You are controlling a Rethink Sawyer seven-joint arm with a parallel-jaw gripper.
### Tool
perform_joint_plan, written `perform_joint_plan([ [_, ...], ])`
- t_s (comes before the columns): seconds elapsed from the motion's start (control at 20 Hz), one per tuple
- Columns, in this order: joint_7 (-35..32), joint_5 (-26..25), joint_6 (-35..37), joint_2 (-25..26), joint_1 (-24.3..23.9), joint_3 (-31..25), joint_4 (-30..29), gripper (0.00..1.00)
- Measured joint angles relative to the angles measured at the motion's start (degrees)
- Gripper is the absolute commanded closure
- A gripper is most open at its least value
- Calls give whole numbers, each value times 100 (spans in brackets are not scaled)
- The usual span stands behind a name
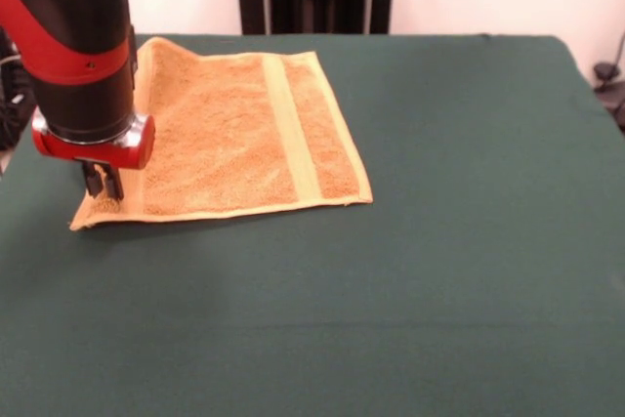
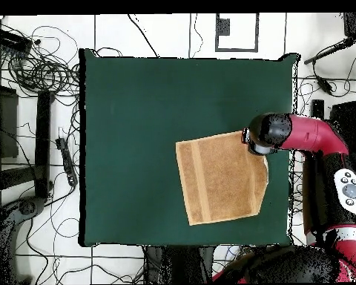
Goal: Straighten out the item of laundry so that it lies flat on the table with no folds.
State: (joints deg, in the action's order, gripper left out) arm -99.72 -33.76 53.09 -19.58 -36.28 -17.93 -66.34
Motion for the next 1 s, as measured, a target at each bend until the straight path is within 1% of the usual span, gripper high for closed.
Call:
perform_joint_plan([
  [1.0,0,5,80,104,-1,-29,217,100],
])
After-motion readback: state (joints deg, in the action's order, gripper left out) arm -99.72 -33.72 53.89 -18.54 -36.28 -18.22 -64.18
